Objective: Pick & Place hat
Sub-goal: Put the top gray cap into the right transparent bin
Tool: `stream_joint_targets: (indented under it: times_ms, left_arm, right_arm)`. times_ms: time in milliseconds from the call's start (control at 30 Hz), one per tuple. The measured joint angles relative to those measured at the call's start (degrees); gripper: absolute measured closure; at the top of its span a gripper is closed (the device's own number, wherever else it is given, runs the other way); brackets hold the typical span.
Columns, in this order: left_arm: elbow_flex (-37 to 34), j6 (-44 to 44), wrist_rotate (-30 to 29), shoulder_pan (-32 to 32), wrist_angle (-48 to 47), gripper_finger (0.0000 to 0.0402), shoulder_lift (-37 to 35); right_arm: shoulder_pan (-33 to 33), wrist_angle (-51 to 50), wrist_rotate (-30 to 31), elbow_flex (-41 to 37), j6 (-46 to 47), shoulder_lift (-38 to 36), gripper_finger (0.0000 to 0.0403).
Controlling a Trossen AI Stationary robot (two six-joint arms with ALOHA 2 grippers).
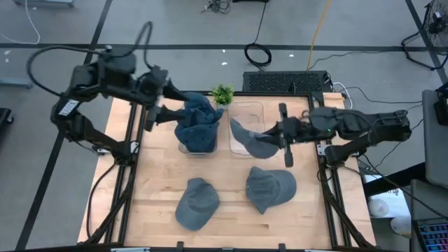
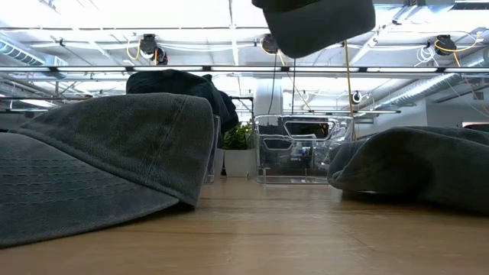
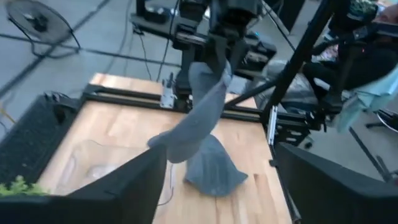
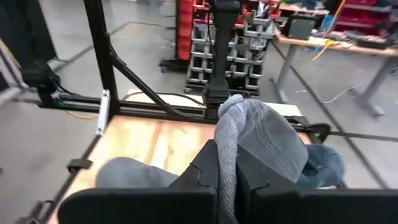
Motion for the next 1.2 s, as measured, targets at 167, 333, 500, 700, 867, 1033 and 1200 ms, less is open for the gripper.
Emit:
stream_joint_targets:
  times_ms: [167,333,500,700,867,1033,1200]
  left_arm:
    - [0.0,0.2,-3.9,0.0,0.2,0.0058,-2.7]
    - [0.0,0.1,-7.3,0.0,-0.1,0.0051,-4.3]
    - [0.0,0.1,-8.6,0.0,-0.4,0.005,-4.9]
    - [0.0,0.2,-10.0,0.0,-0.4,0.005,-4.9]
    - [0.0,1.4,-11.8,0.0,-0.4,0.005,-4.9]
    - [0.0,1.5,-12.3,0.0,-0.4,0.005,-4.9]
    - [0.0,1.5,-12.7,0.0,-0.4,0.005,-4.9]
  right_arm:
    - [6.9,-1.1,10.5,0.0,-3.1,0.7,0.0403]
    - [11.7,-3.7,21.7,0.0,-8.8,2.4,0.0403]
    - [11.2,-4.1,27.2,0.0,-15.6,3.6,0.0403]
    - [6.5,-4.6,27.3,0.0,-22.2,3.5,0.0403]
    - [0.5,-4.6,25.6,0.0,-27.6,3.5,0.0403]
    - [-7.3,-4.1,15.4,0.0,-30.1,3.6,0.0403]
    - [-14.9,-2.4,3.4,-0.2,-32.5,3.6,0.0403]
